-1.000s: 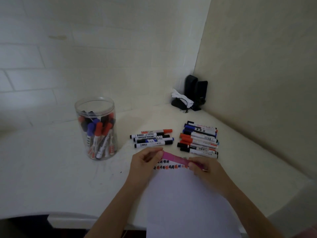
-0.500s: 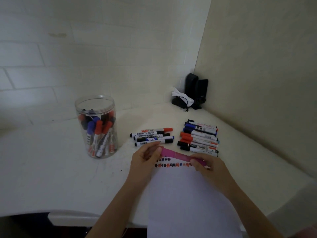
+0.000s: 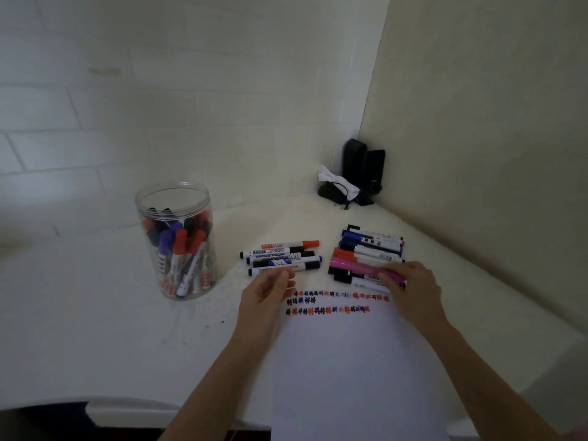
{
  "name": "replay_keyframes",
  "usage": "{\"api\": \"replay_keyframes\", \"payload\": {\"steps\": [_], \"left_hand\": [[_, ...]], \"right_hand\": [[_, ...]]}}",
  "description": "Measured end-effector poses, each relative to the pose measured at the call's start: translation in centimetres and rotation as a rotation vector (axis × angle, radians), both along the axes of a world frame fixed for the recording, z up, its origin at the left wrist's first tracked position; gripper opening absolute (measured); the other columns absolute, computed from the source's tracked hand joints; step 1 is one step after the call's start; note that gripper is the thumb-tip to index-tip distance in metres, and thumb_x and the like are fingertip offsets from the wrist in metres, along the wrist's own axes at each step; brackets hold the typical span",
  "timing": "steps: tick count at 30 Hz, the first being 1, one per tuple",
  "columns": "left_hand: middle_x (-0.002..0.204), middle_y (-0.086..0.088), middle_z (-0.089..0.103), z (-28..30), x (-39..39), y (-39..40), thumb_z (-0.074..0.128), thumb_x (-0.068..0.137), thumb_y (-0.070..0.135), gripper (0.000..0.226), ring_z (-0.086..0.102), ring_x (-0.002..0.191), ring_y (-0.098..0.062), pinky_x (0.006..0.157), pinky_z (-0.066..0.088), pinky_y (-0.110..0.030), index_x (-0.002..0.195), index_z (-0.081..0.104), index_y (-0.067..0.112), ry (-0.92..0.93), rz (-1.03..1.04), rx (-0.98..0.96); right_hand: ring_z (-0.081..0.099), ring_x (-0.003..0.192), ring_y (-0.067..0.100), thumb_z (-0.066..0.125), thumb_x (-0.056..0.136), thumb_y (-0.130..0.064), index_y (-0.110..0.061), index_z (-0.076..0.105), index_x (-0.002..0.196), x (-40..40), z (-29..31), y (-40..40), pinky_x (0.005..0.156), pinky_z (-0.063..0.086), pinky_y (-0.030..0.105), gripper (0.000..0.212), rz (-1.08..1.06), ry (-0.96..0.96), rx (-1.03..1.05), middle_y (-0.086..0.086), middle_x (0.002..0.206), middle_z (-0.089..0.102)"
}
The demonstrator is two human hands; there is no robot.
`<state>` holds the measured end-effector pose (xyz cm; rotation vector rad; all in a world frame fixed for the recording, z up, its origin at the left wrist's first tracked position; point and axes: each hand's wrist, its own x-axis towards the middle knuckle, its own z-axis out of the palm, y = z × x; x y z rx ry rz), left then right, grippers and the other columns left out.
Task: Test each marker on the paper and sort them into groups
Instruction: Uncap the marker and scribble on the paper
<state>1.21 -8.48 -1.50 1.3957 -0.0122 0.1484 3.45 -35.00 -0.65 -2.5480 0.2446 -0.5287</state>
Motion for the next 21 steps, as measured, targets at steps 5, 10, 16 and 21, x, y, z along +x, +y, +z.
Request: {"api": "replay_keyframes", "payload": {"steps": [5,10,16,21], "left_hand": [[0.093,-0.001,0.071,0.8,0.7,0.0,0.057,0.095,0.013,0.013,0.068,0.084,-0.012,0.076,0.054,-0.020,0.099,0.069,0.015,0.092,0.053,-0.054],[0.099,0.000,0.064,0.1,4.3,3.2,0.067,0.083,0.005,0.019,0.056,0.090,-0.018,0.080,0.046,-0.030,0.100,0.067,0.014,-0.330,0.294,0.950],[0.100,-0.006,0.062,-0.5,6.4,4.1,0.074,0.079,0.018,0.024,0.057,0.085,-0.027,0.074,0.048,-0.038,0.103,0.069,0.015,-0.346,0.220,1.317],[0.104,-0.007,0.061,-0.4,6.7,4.0,0.071,0.083,0.022,0.027,0.053,0.090,-0.026,0.080,0.046,-0.039,0.109,0.067,0.014,-0.339,0.171,1.331]], "right_hand": [[0.048,0.113,0.029,0.070,0.086,-0.035,-0.029,0.073,0.106,0.6,0.0,0.1,0.093,0.034,0.044,0.021,-0.037,0.007,-0.089,0.005,0.116,0.059],[0.049,0.108,0.027,0.075,0.083,-0.030,-0.028,0.074,0.104,0.8,-0.3,-0.5,0.088,0.029,0.038,0.021,-0.011,-0.034,-0.081,0.005,0.111,0.059],[0.046,0.101,0.018,0.080,0.077,-0.030,-0.027,0.072,0.101,-0.2,-0.6,0.7,0.083,0.022,0.031,0.026,0.094,-0.130,-0.116,-0.003,0.105,0.054],[0.045,0.101,0.015,0.082,0.073,-0.026,-0.025,0.070,0.105,-0.2,-0.7,1.0,0.084,0.023,0.030,0.034,0.097,-0.121,-0.155,-0.006,0.107,0.053]]}}
